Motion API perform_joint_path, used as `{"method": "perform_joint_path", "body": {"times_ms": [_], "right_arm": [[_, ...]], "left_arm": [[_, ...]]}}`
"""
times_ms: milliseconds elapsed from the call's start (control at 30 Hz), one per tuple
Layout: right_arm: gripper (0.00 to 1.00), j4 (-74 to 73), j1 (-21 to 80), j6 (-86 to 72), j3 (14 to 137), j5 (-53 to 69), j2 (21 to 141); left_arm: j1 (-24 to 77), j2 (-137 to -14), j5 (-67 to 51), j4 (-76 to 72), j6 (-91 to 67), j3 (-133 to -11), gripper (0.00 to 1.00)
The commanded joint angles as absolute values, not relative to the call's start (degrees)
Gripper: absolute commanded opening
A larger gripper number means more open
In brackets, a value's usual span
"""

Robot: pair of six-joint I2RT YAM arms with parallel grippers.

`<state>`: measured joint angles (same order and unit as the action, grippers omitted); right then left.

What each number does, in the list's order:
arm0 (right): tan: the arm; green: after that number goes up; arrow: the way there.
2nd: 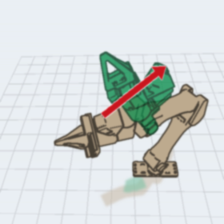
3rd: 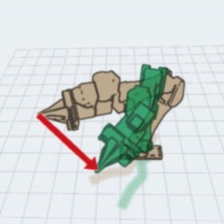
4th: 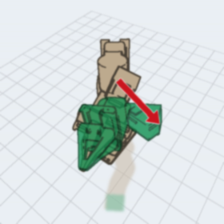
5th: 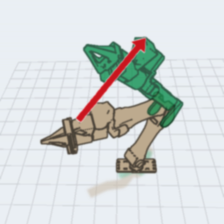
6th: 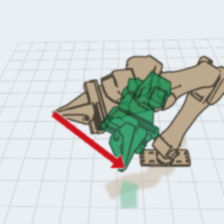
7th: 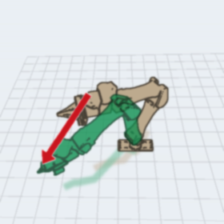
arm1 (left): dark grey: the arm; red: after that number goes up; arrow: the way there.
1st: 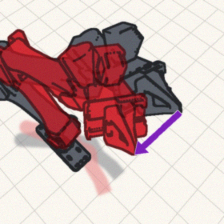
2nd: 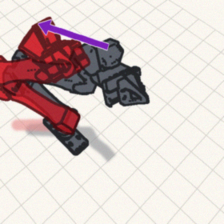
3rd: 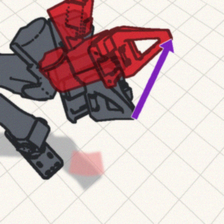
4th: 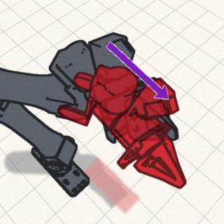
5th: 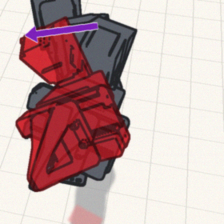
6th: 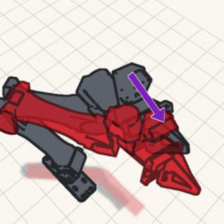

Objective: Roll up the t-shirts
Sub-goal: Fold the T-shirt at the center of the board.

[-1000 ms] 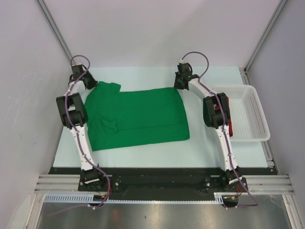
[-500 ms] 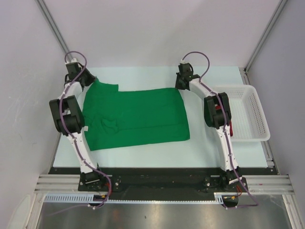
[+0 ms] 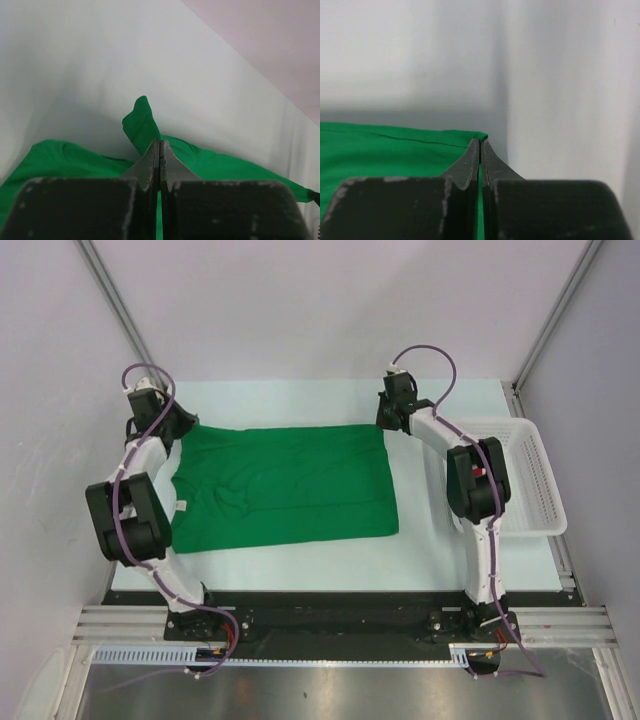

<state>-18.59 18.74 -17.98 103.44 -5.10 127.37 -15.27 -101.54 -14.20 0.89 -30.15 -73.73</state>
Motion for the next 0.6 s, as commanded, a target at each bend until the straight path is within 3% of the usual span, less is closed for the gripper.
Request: {"method": "perform_joint_path", "body": {"times_ms": [0, 567], "right_arm": [[0.0, -14.9, 20.7, -18.7, 97.7, -7.4, 118.8], [0.0, -22.8, 24.2, -23.6, 80.4, -16.3, 105.9]], "left_arm": [[-16.7, -92.4, -10.4, 3.9, -31.3, -68.4, 0.0], [-19.4, -68.3, -6.0, 12.9, -32.2, -45.8, 0.0]]}}
